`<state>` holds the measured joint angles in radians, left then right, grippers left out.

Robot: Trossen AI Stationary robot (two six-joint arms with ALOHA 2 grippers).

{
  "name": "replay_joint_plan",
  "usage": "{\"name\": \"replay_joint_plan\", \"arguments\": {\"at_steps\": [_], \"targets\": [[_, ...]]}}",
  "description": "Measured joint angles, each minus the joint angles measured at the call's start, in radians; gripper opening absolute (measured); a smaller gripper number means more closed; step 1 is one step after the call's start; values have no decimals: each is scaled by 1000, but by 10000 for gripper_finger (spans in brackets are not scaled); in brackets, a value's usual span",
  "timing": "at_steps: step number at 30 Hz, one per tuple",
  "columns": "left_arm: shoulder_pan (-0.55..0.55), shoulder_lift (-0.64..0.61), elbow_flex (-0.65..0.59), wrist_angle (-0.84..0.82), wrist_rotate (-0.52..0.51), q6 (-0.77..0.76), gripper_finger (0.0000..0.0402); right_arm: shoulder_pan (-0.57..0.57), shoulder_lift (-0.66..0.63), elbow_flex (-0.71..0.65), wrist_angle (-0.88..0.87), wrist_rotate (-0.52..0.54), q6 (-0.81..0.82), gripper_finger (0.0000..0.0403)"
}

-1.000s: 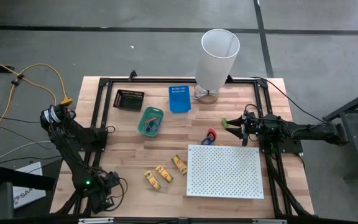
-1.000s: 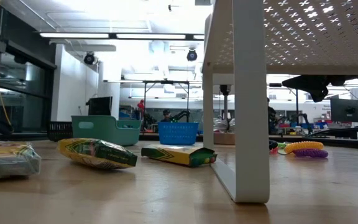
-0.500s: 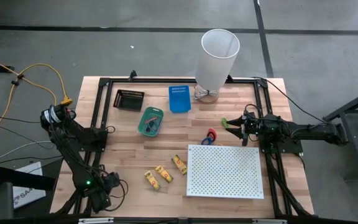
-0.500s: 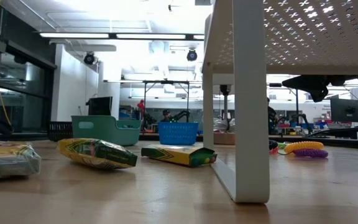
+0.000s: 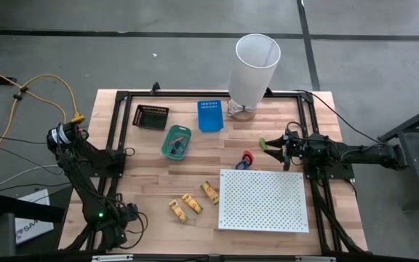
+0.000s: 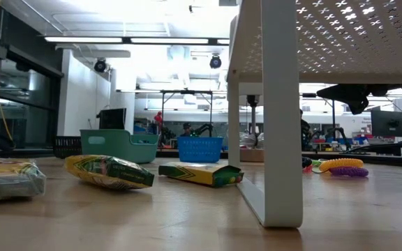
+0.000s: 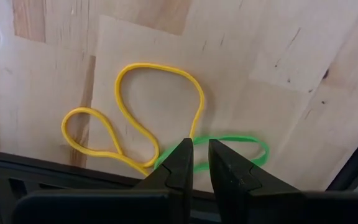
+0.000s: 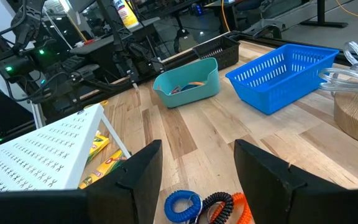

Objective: Pick & Place Office Desk Supplies
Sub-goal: Put the yellow rubber band into the green bin

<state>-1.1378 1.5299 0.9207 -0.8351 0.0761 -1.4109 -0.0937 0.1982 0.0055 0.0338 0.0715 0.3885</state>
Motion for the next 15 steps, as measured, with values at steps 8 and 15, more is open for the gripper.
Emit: {"name": "replay_joint_plan", "arguments": {"at_steps": [8, 15], "targets": [[-4, 6, 0, 2, -44, 47, 47, 0, 0, 0, 0, 0, 0, 188], [-26, 54, -1, 16, -56, 8, 47, 0, 0, 0, 0, 0, 0, 188]]}}
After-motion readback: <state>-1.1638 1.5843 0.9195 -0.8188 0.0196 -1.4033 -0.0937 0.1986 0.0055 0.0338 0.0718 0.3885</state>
